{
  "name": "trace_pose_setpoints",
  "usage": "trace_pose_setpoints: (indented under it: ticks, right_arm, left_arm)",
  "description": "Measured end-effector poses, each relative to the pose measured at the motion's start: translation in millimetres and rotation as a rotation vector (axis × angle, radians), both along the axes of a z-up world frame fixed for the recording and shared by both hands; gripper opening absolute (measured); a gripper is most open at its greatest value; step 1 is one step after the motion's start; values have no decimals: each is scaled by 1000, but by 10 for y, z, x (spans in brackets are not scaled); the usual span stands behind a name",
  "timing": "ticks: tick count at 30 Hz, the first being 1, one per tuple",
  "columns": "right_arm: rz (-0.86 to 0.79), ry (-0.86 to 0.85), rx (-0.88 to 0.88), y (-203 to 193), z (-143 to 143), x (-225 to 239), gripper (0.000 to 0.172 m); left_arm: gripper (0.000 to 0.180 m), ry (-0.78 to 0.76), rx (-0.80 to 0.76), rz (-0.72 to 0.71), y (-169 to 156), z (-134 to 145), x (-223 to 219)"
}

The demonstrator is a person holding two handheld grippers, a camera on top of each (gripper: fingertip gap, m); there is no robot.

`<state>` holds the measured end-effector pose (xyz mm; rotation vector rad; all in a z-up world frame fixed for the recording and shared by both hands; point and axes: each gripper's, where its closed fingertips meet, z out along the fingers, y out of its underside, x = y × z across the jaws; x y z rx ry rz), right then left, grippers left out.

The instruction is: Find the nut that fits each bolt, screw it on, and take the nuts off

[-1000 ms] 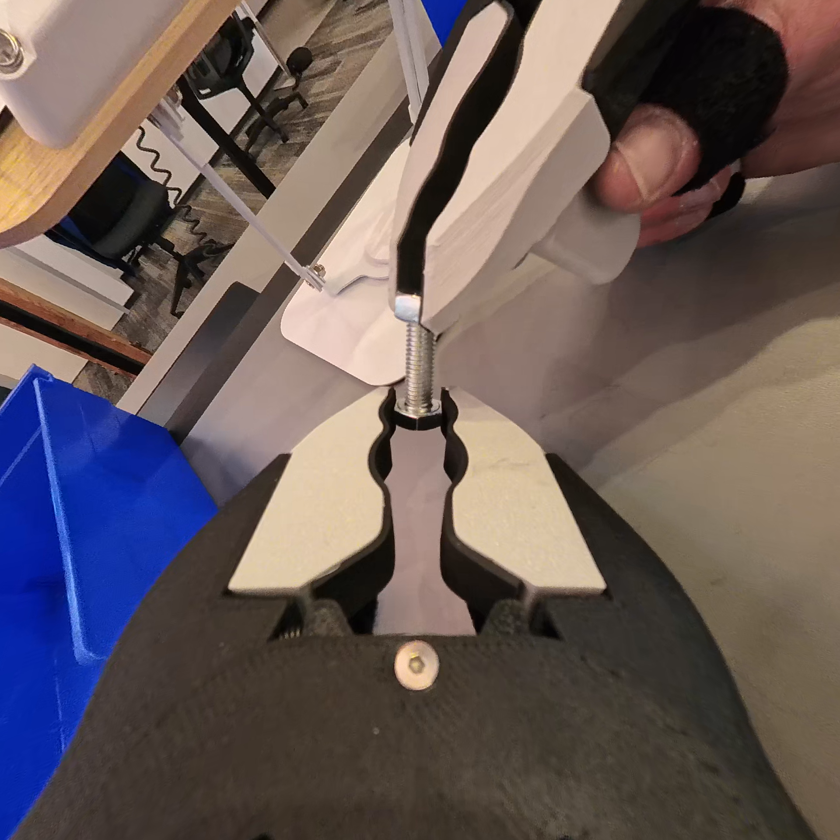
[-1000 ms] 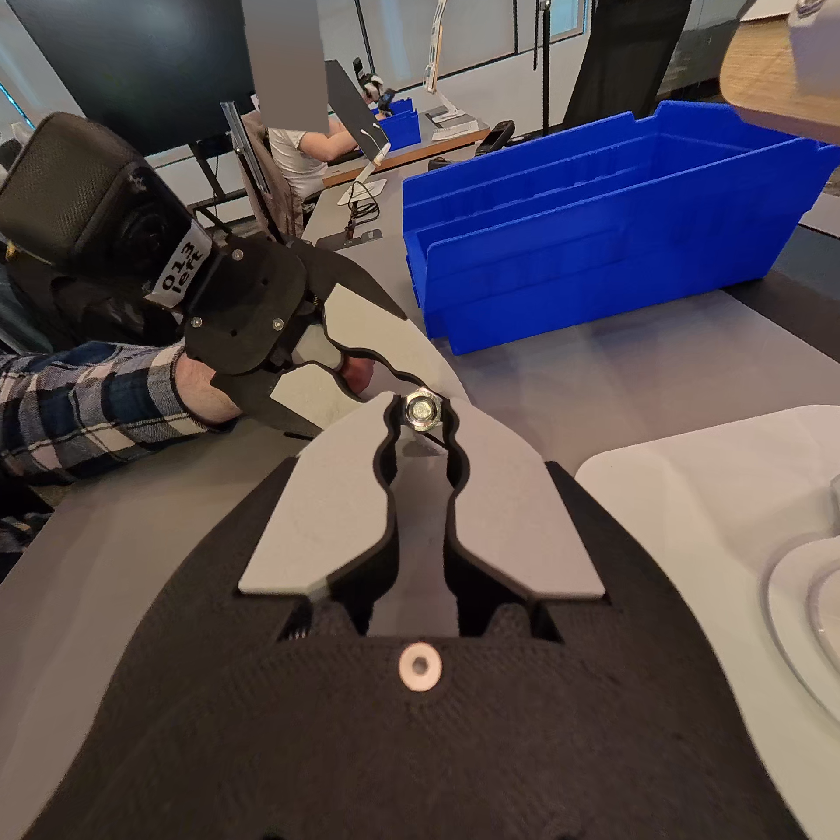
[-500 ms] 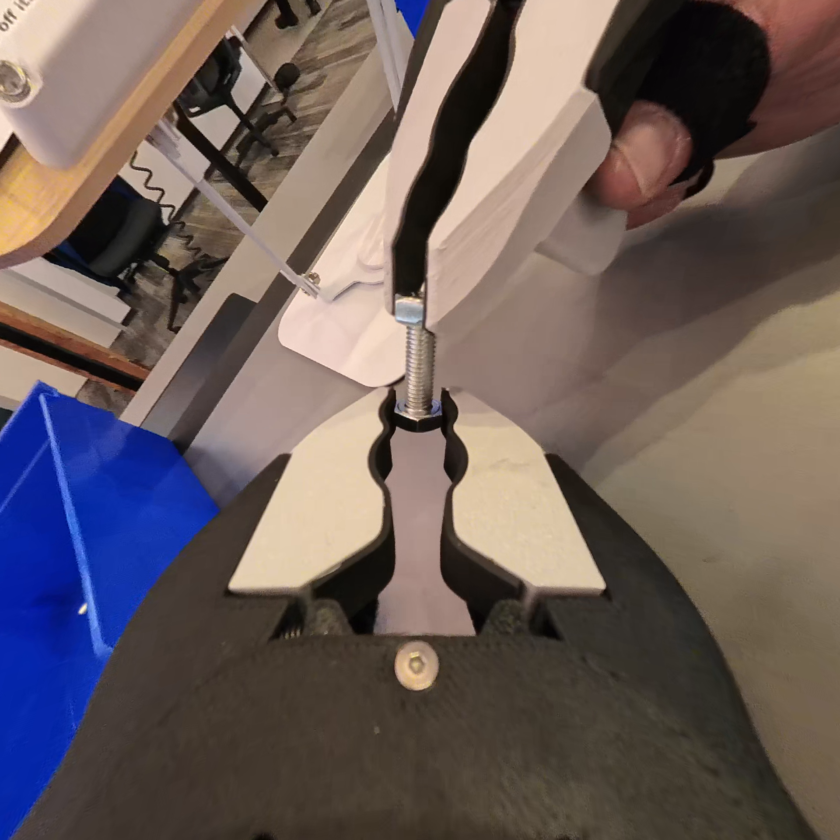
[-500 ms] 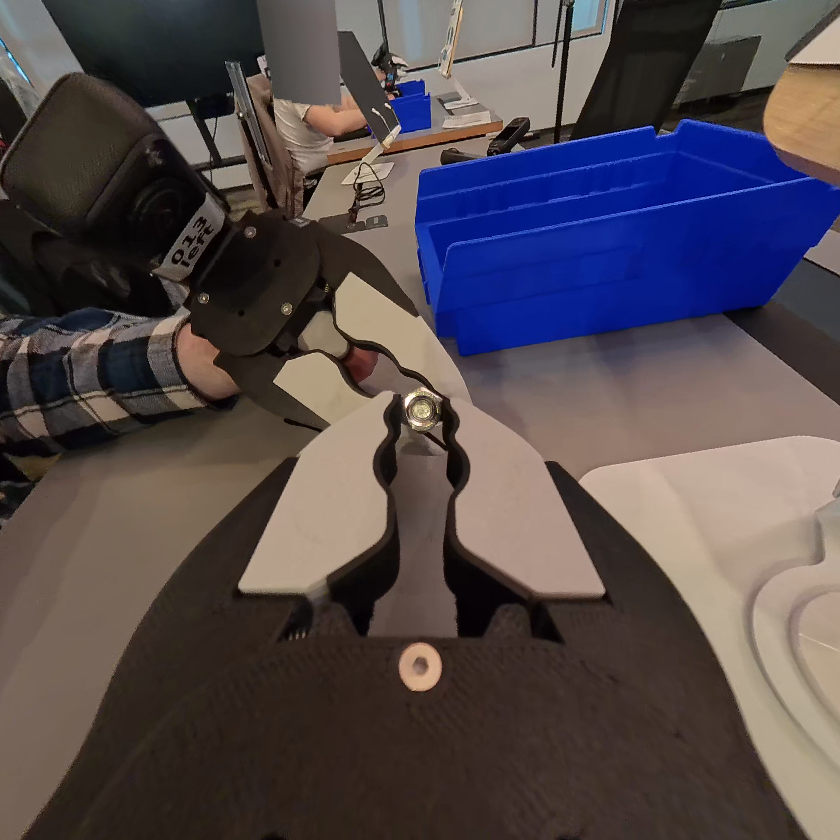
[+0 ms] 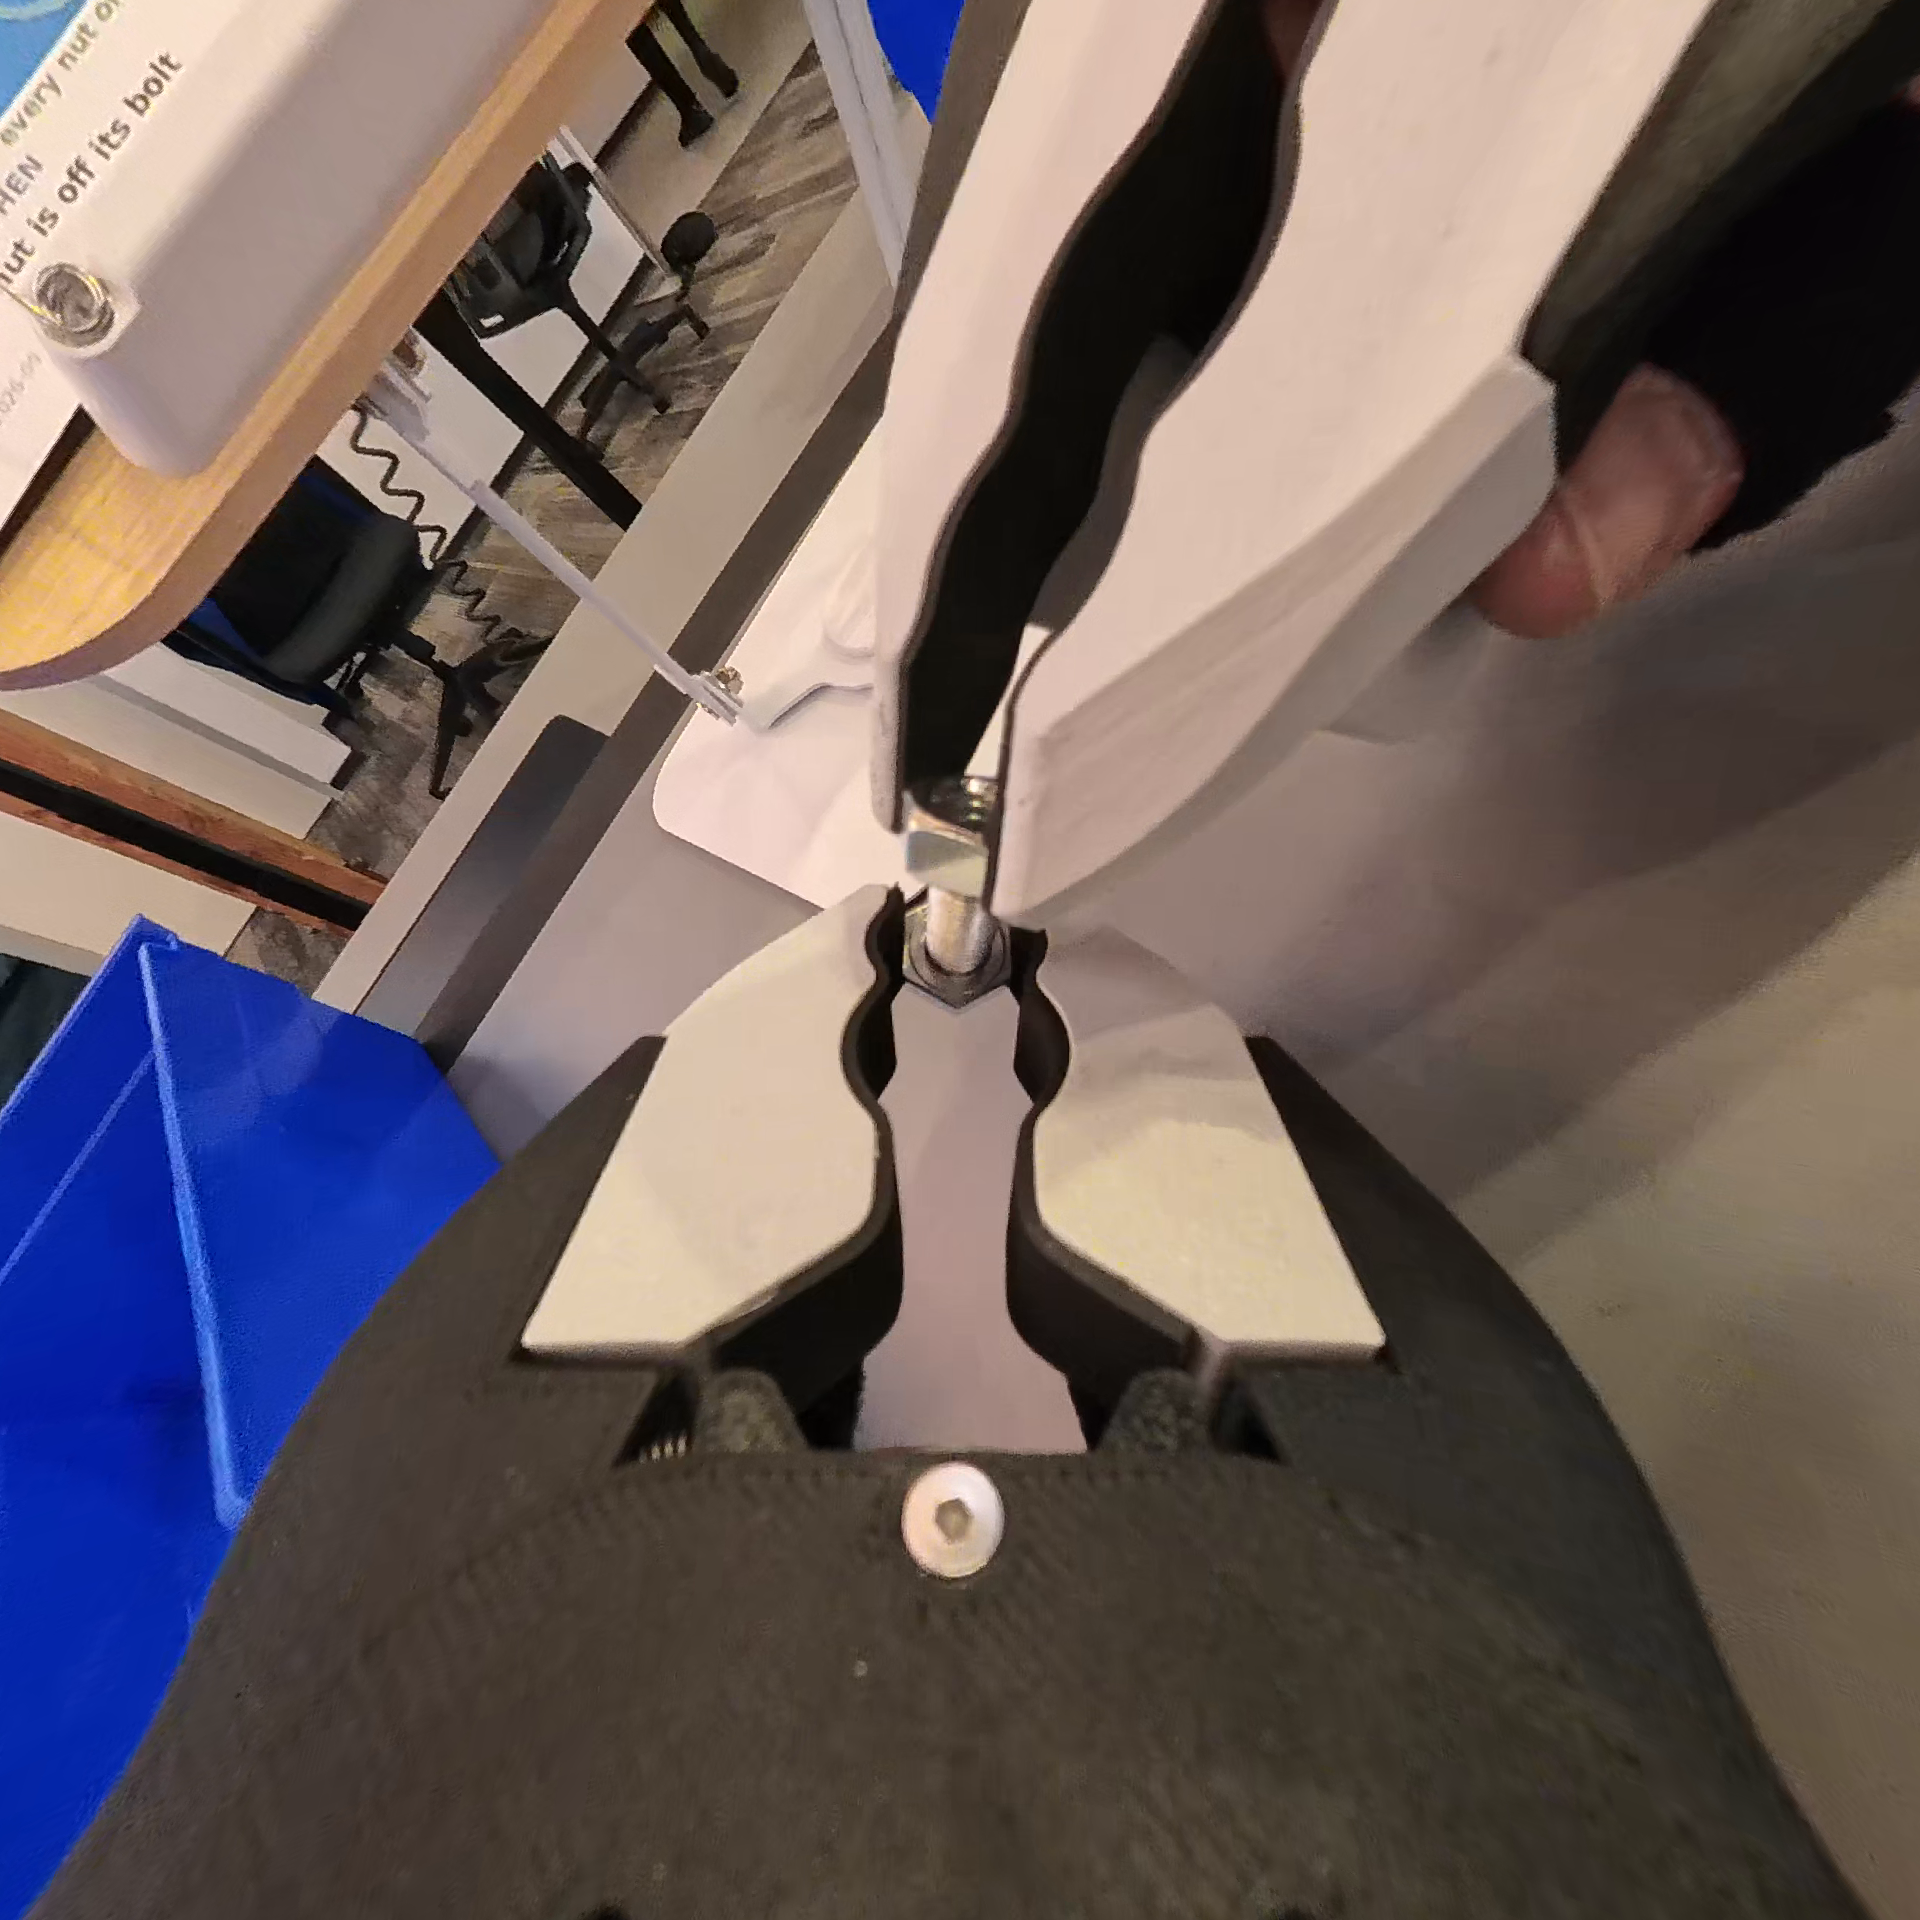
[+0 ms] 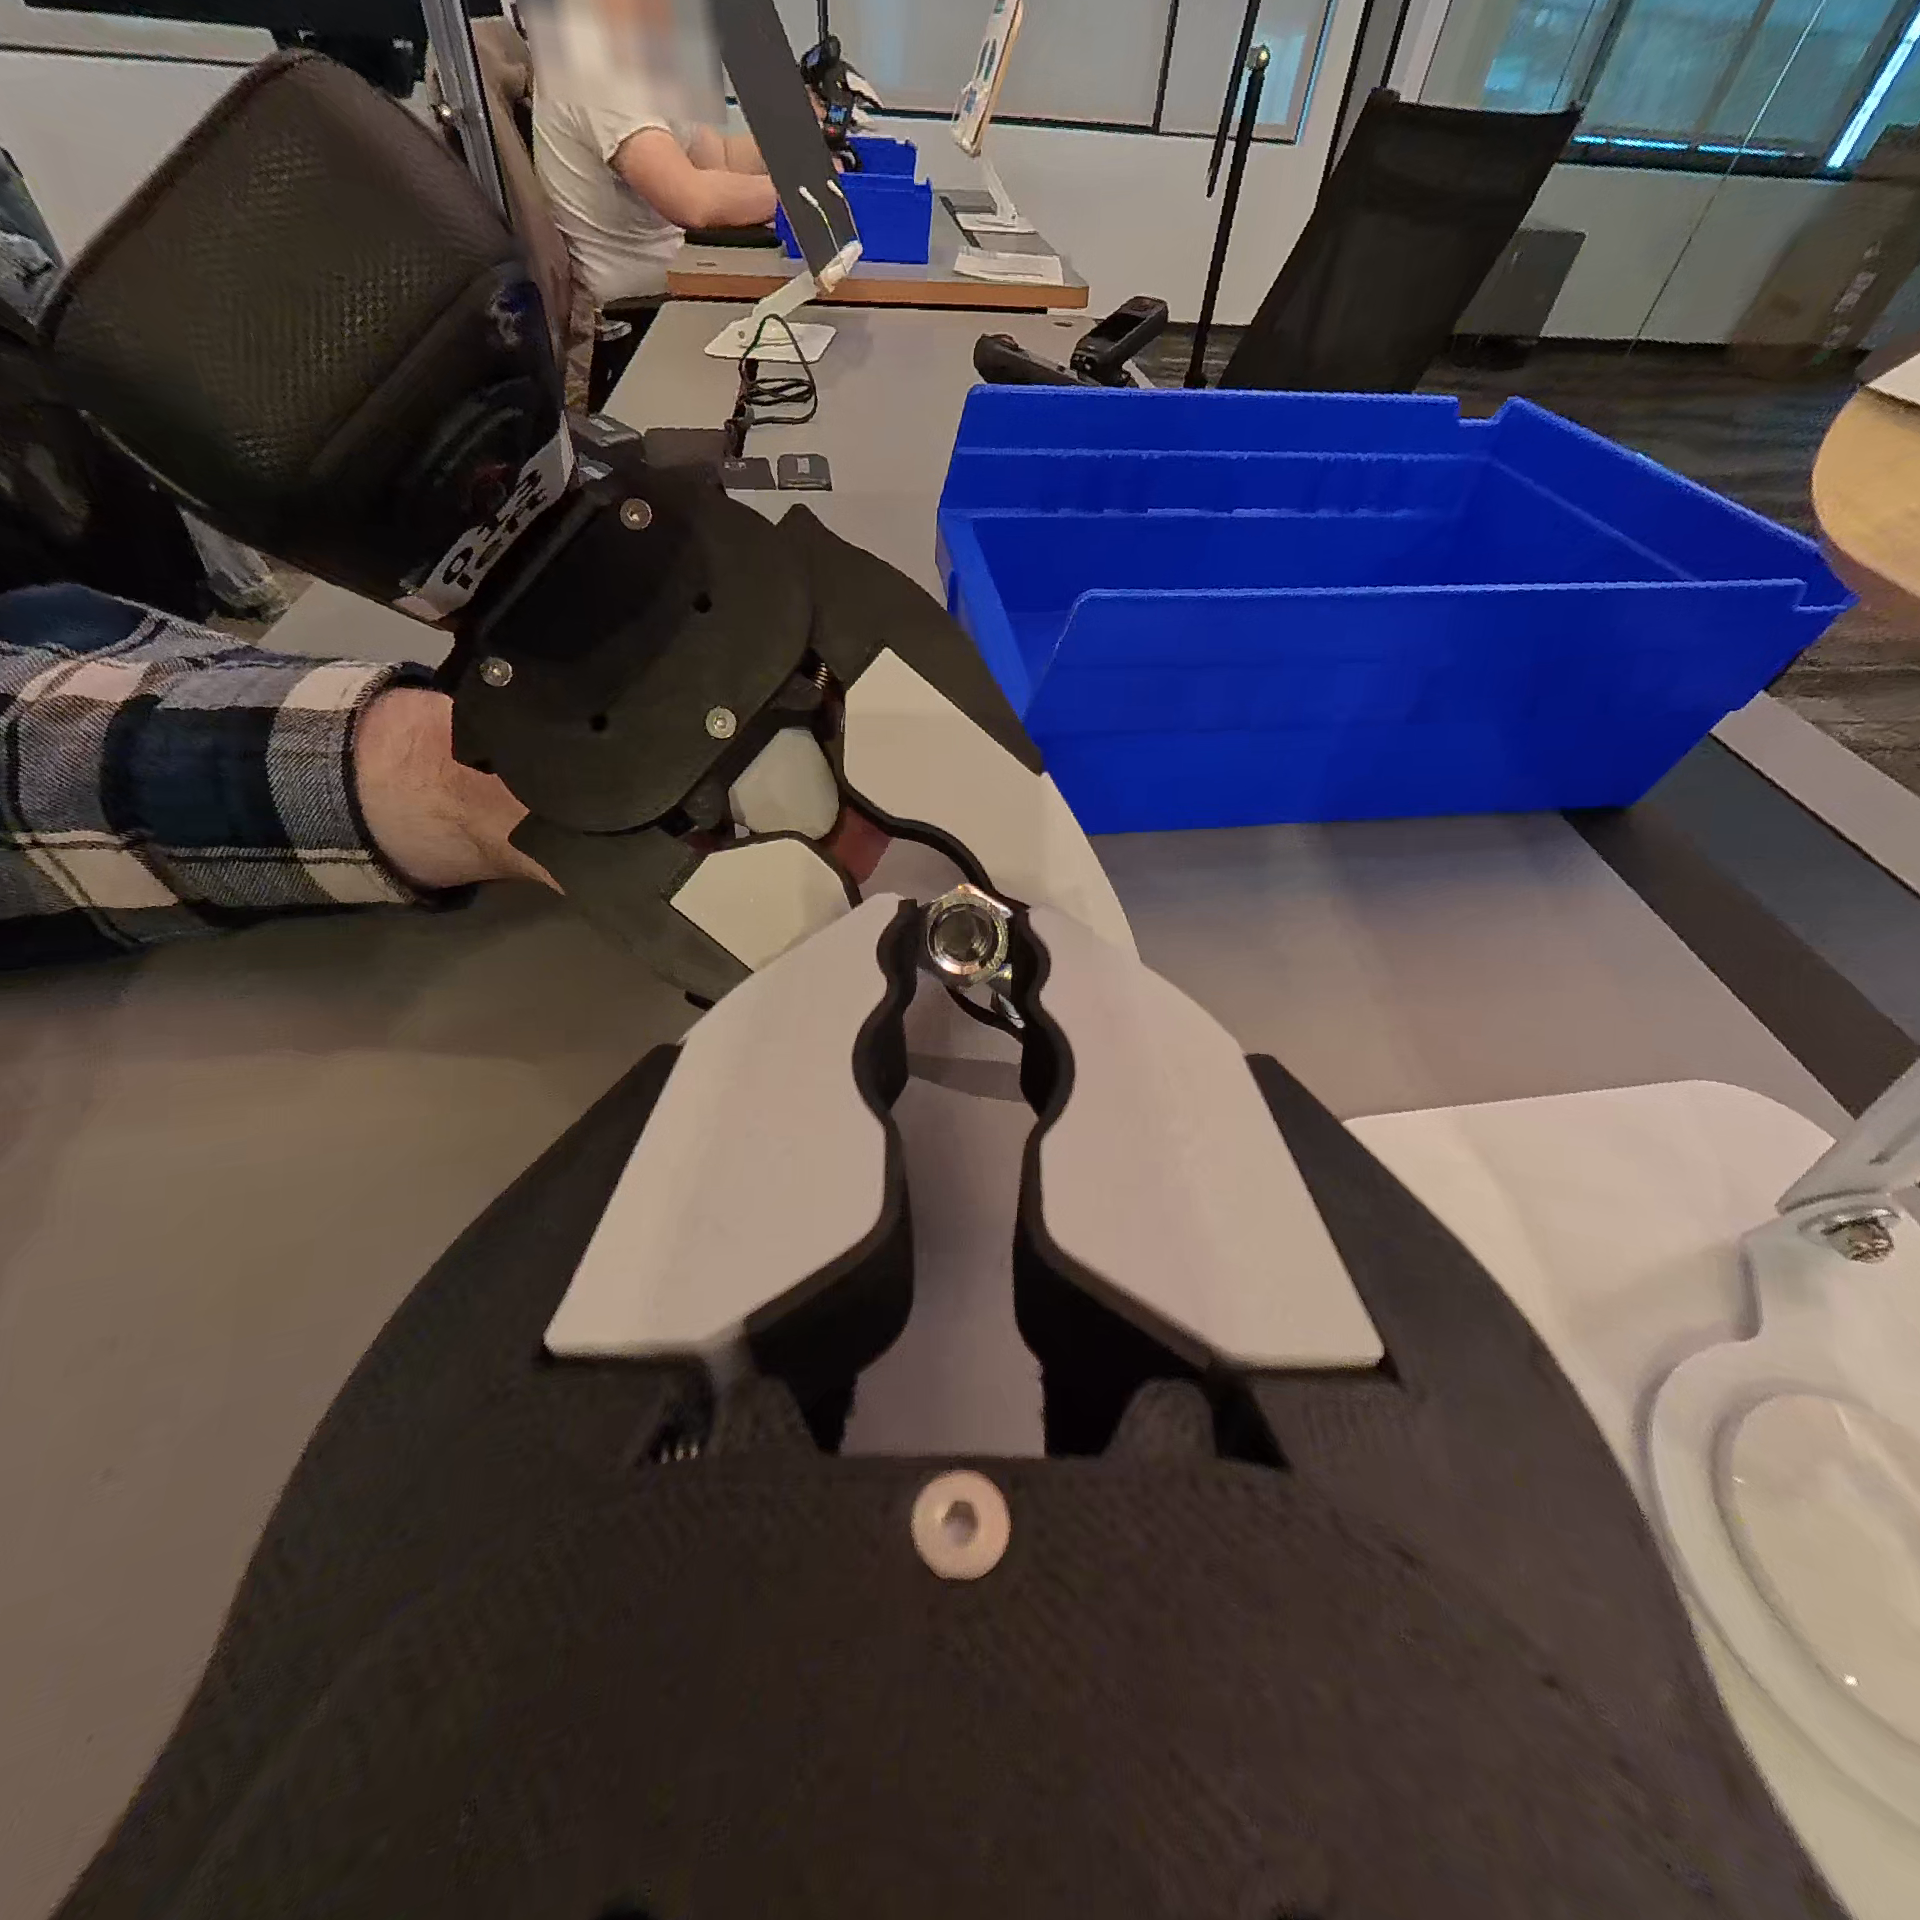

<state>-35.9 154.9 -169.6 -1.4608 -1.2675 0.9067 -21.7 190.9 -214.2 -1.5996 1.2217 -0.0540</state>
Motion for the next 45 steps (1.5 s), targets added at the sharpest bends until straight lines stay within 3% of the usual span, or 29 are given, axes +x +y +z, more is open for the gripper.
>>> trace_pose_setpoints:
  ticks: [11,45]
  right_arm:
    - [-47,-54,84,95,-11,69,17]
    - [-41,-19,-5,150,-46,96,18]
  left_arm:
    - [18,4,-25,14,24,-26,-31]
    - [18,-5,-36,14,36,-54,-11]
